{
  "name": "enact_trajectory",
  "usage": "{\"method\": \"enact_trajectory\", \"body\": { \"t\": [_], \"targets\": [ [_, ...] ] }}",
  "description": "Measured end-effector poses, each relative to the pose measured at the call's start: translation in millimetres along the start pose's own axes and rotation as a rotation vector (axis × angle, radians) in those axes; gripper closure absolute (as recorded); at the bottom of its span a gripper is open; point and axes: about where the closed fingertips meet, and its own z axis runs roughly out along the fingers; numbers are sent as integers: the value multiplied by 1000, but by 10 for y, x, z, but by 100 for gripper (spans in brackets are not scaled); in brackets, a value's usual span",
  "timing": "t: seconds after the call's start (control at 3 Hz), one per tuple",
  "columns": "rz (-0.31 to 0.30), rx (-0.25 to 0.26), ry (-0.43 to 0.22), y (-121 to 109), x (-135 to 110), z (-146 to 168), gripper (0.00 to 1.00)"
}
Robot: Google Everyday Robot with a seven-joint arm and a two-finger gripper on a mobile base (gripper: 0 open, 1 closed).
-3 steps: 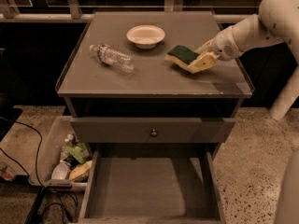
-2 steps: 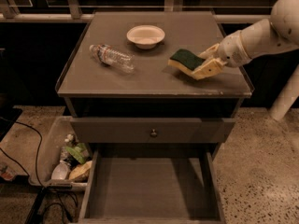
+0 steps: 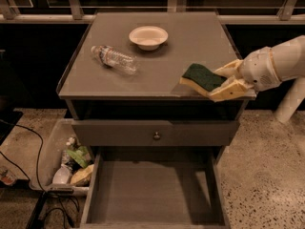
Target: Place sponge into middle drawer
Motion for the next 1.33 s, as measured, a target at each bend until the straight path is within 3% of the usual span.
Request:
{"method": "enact_trajectory", "body": {
  "t": [0.33,0.67,1.0,1.33],
  "targets": [
    [-14,1,13,425,205,-185,100],
    [64,-36,57,860,684,-192,100],
    [64,-36,57,861,684,-192,100],
    [76,-57,74,971,850,13,100]
  ]
}}
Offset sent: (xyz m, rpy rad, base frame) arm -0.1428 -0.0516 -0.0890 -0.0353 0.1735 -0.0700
